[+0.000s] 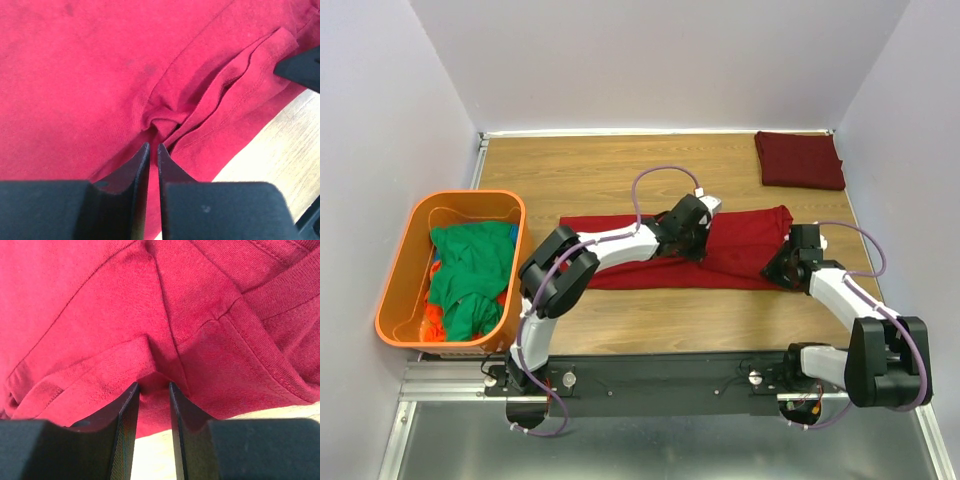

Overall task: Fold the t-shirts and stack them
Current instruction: Fold the tshirt

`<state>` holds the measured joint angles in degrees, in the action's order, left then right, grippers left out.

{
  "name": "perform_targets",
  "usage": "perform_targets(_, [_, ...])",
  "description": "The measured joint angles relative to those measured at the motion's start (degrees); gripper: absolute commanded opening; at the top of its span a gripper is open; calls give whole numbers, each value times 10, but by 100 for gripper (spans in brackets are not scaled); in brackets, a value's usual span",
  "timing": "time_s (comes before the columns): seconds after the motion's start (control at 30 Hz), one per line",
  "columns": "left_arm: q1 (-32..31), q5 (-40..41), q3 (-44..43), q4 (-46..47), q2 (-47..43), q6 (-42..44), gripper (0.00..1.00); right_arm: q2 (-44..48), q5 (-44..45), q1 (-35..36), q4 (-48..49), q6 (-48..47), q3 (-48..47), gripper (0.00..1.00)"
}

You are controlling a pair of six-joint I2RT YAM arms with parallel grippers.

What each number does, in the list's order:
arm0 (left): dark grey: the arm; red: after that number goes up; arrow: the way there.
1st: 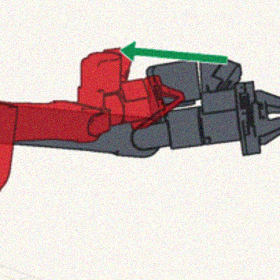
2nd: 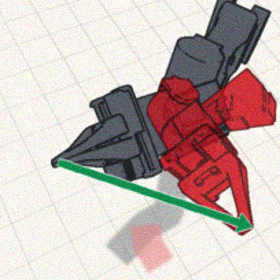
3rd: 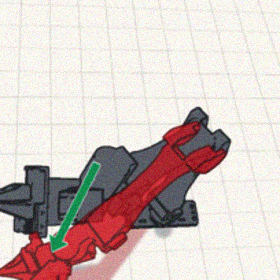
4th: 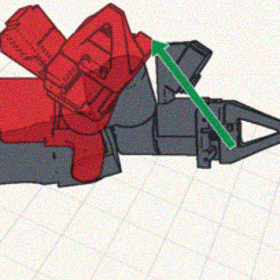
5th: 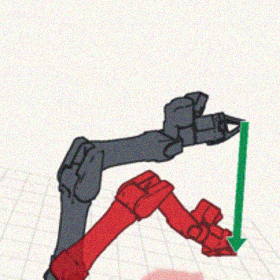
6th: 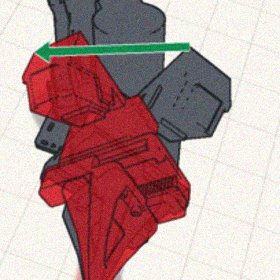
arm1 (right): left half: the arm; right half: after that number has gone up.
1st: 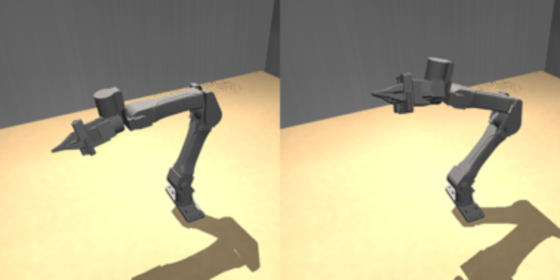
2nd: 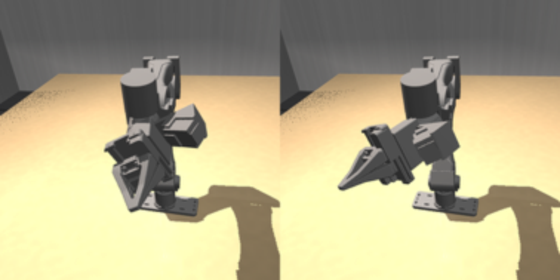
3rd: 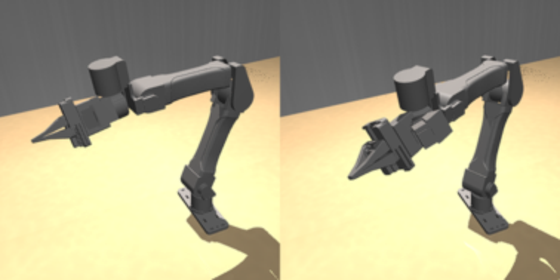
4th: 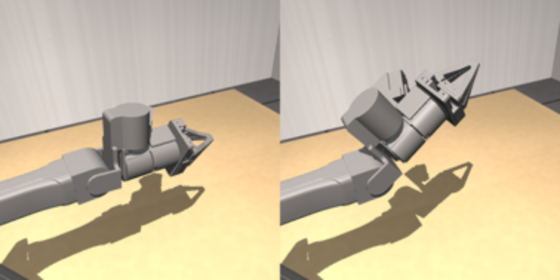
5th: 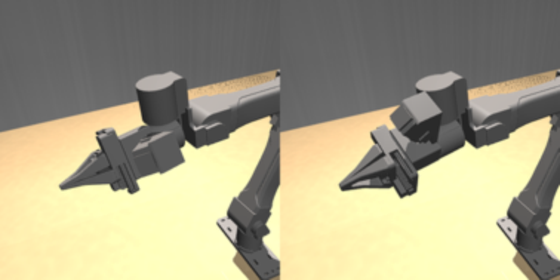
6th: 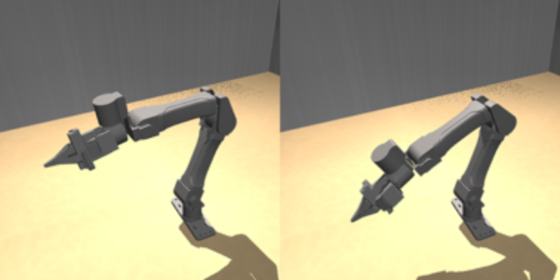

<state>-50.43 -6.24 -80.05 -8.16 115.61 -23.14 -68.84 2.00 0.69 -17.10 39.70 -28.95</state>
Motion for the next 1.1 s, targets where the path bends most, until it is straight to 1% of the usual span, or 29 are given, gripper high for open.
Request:
perform_targets(0.03, [1,0,1,0,-1,0,23,0,2,0,4,3,0,38])
perform_targets(0.07, [5,0,5,-2,-6,0,27,-2,3,0,6,6,0,38])
perform_targets(0.17, [17,0,21,-8,-33,0,29,-1,4,0,8,10,0,41])
perform_targets(0.2, [22,0,26,-10,-45,0,29,1,4,0,7,11,0,45])
perform_targets(0.27, [32,2,37,-12,-68,-1,29,14,3,0,4,11,0,45])
perform_targets(0.3, [37,5,42,-14,-82,-3,29,21,3,0,1,10,-1,47])
perform_targets(0.43, [54,34,67,-10,-119,-14,26,50,0,5,-12,5,-29,47])
perform_targets(0.53, [61,57,110,-7,-140,-28,24,47,5,31,-11,4,-59,45])
perform_targets(0.57, [63,61,120,-5,-142,-31,22,40,8,52,-10,4,-66,44])
perform_targets(0.7, [78,80,167,-9,-145,-47,21,-11,17,119,-4,9,-78,44])
perform_targets(0.93, [102,127,179,-13,-143,-59,19,-112,17,132,24,23,-83,44])
perform_targets(1.1, [101,137,199,-3,-126,-69,18,-146,18,132,64,25,-101,45])
